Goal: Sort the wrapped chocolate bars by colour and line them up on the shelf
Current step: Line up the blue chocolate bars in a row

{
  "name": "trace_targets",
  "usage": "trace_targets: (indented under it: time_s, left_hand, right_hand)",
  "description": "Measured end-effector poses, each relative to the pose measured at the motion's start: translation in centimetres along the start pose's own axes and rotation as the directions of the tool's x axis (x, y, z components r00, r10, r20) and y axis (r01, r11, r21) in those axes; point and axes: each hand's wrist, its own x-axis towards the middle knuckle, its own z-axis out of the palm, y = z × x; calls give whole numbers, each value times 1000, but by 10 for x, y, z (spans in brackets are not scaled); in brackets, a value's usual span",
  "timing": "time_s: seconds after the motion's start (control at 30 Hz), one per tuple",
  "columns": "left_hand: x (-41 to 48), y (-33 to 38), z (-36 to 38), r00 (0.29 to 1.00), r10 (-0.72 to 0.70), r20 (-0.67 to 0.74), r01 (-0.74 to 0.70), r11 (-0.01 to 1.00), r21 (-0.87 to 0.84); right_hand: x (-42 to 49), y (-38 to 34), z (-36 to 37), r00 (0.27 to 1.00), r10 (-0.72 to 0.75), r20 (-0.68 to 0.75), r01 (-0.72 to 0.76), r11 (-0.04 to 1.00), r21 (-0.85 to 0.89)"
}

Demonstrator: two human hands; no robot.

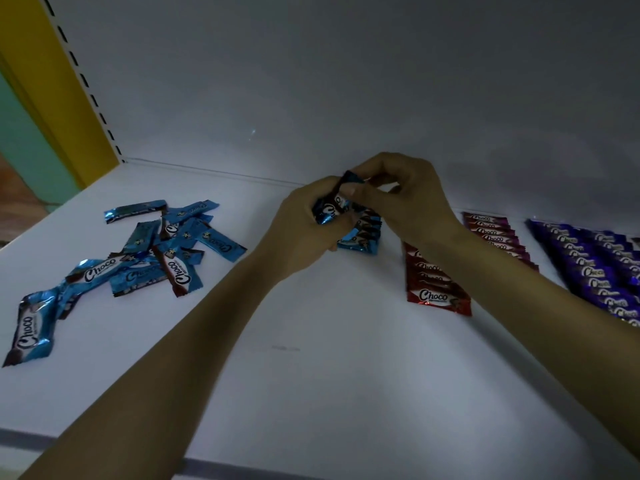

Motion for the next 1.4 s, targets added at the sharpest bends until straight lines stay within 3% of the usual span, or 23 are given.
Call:
trace_targets:
  time_s: [0.17, 0.3, 0.4, 0.5, 0.6, 0.73, 0.93, 1.2, 1.4]
  left_hand:
    - [2, -2, 0, 999, -43, -4, 43, 998, -43]
    - [6, -6, -5, 987, -10, -160, -3, 997, -81]
    - [10, -10, -12, 951, -7, -308, -21, 996, -85]
    - [13, -16, -14, 907, -48, -418, -11, 990, -137]
    - [13, -20, -14, 892, -73, -446, 13, 991, -134]
    - [12, -21, -13, 905, -88, -416, 30, 989, -142]
    - [10, -15, -12, 912, -91, -399, 17, 983, -185]
    - [5, -2, -8, 908, -210, -362, 66, 926, -372]
    - [3, 4, -10, 931, -269, -246, 114, 856, -504]
  right_hand:
    - [-3, -7, -4, 991, 97, -97, -71, 967, 246]
    - [-2, -11, -18, 956, 276, -95, -229, 910, 345]
    - [-11, -5, -21, 947, 322, 10, -316, 921, 229]
    - [-25, 1, -15, 953, 277, 123, -287, 955, 74]
    - [-34, 5, -6, 945, 262, 197, -235, 960, -151]
    - [-38, 11, -5, 925, 232, 302, -53, 863, -502]
    - [-41, 10, 3, 923, 181, 340, 14, 867, -499]
    - [-35, 16, 0, 945, 209, 251, -58, 865, -499]
    - [-29, 22, 0, 953, 182, 242, -21, 837, -547]
